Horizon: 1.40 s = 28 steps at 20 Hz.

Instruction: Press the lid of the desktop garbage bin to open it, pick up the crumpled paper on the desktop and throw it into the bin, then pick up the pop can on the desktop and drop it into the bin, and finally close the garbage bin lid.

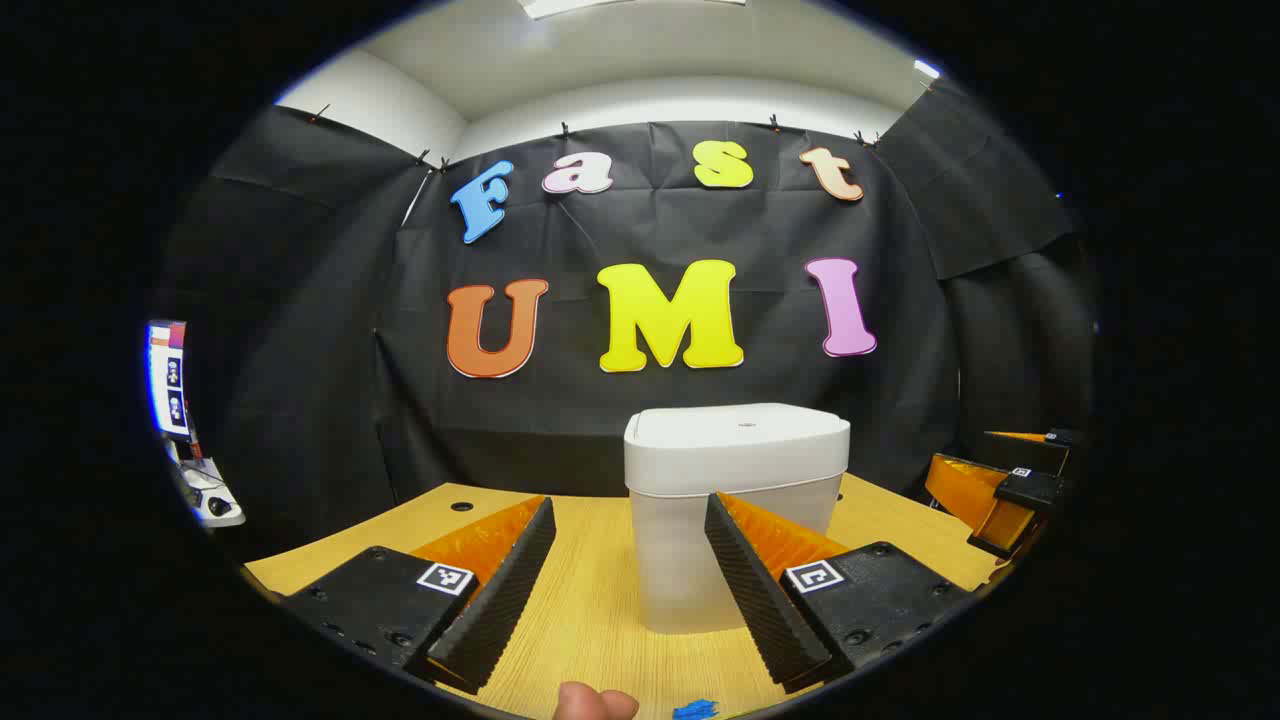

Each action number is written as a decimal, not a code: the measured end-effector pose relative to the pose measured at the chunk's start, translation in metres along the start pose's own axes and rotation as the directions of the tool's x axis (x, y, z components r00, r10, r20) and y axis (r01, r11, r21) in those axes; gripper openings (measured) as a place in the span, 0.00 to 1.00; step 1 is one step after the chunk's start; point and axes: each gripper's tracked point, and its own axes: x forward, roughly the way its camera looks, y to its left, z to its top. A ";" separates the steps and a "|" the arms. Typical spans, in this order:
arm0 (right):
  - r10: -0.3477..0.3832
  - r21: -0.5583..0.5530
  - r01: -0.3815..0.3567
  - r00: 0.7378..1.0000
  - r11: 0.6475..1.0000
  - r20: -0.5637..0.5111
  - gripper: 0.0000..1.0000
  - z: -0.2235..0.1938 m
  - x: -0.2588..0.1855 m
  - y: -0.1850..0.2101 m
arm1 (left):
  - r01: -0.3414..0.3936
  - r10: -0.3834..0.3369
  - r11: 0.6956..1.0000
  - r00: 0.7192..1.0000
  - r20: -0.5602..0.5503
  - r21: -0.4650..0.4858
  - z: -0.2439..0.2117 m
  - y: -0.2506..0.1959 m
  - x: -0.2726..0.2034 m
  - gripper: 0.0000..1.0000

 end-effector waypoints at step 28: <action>-0.065 -0.021 0.065 0.998 0.998 0.004 0.95 -0.002 -0.011 -0.025 | 0.003 -0.004 1.000 0.999 0.035 0.021 0.011 -0.016 -0.008 0.97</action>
